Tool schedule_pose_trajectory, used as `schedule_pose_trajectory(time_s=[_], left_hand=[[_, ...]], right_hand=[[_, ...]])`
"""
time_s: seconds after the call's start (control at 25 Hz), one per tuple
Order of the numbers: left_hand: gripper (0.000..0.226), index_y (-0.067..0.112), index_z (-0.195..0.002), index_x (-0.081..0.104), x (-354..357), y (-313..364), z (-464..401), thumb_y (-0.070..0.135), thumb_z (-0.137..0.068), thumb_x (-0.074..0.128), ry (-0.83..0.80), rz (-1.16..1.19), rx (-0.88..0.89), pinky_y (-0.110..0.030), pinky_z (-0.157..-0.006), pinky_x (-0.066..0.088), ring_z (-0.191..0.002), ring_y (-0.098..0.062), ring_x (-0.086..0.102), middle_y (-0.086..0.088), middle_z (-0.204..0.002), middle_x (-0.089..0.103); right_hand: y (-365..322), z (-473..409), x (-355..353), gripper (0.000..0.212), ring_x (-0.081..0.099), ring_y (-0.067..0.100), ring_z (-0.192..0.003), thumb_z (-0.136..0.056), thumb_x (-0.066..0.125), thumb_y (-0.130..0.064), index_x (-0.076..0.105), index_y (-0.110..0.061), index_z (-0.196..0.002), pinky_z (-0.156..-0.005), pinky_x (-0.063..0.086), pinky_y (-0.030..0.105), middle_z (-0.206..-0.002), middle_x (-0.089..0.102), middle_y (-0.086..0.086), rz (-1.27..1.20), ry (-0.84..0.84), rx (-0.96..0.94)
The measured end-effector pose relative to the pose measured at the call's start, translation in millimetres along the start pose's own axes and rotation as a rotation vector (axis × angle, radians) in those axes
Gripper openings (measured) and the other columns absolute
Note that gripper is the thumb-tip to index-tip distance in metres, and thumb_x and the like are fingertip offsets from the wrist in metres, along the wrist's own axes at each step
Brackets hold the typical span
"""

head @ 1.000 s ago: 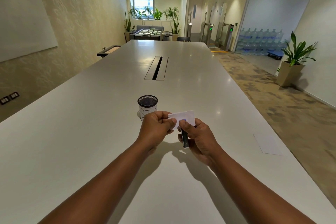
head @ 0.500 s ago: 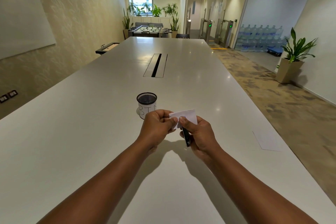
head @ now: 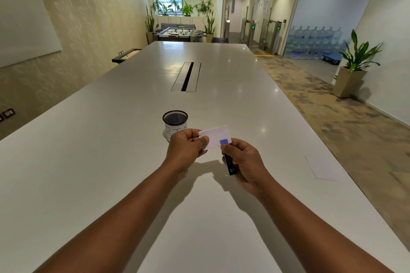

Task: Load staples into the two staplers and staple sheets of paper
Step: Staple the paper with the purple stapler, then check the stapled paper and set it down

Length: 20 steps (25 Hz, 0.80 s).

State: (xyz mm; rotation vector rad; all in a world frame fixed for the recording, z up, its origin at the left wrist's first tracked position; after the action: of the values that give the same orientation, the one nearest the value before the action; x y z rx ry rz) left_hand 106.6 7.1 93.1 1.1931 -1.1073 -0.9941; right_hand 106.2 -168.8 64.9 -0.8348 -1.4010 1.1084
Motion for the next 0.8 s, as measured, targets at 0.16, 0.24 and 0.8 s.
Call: schedule_pose_trajectory(time_s=[0.16,0.24,0.8], left_hand=[[0.01,0.011,-0.094,0.069,0.4,-12.1,-8.8,0.002,-0.09,0.072,0.035,0.042,-0.049,-0.022,-0.064,0.06,-0.082,-0.017,0.071,-0.005,-0.088,0.074],[0.01,0.009,-0.095,0.069,2.4,-19.1,-12.3,0.002,-0.089,0.073,0.041,0.057,-0.087,-0.021,-0.063,0.059,-0.081,-0.017,0.071,-0.007,-0.092,0.073],[0.008,0.008,-0.094,0.071,-1.1,-50.1,-33.6,0.004,-0.088,0.074,0.061,0.04,-0.175,-0.023,-0.062,0.059,-0.076,-0.014,0.073,-0.007,-0.091,0.075]], right_hand=[[-12.5,-6.5,-51.6,0.02,0.062,0.014,-0.064,-0.081,0.082,-0.018,0.073,-0.015,-0.098,-0.057,0.048,0.027,-0.078,0.071,-0.001,0.225,0.284,-0.083],[-25.0,-5.7,-78.2,0.022,0.063,0.013,-0.064,-0.076,0.086,-0.028,0.073,-0.019,-0.091,-0.059,0.047,0.026,-0.077,0.072,-0.005,0.454,0.447,-0.159],[-8.3,-42.2,-130.4,0.037,0.047,0.02,-0.052,-0.077,0.07,-0.037,0.049,-0.012,-0.061,-0.048,0.029,0.029,-0.059,0.051,0.001,1.337,0.614,-0.046]])
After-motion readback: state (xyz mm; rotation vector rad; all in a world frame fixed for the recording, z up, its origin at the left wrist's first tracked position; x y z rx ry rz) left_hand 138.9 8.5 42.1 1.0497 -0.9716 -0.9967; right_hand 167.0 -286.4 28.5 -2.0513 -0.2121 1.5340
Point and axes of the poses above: each hand's wrist, its own z-axis away from the middle knuckle, its own x-axis out of the palm, y = z × x, the point moved 9 cm from there along -z, towards the middle knuckle
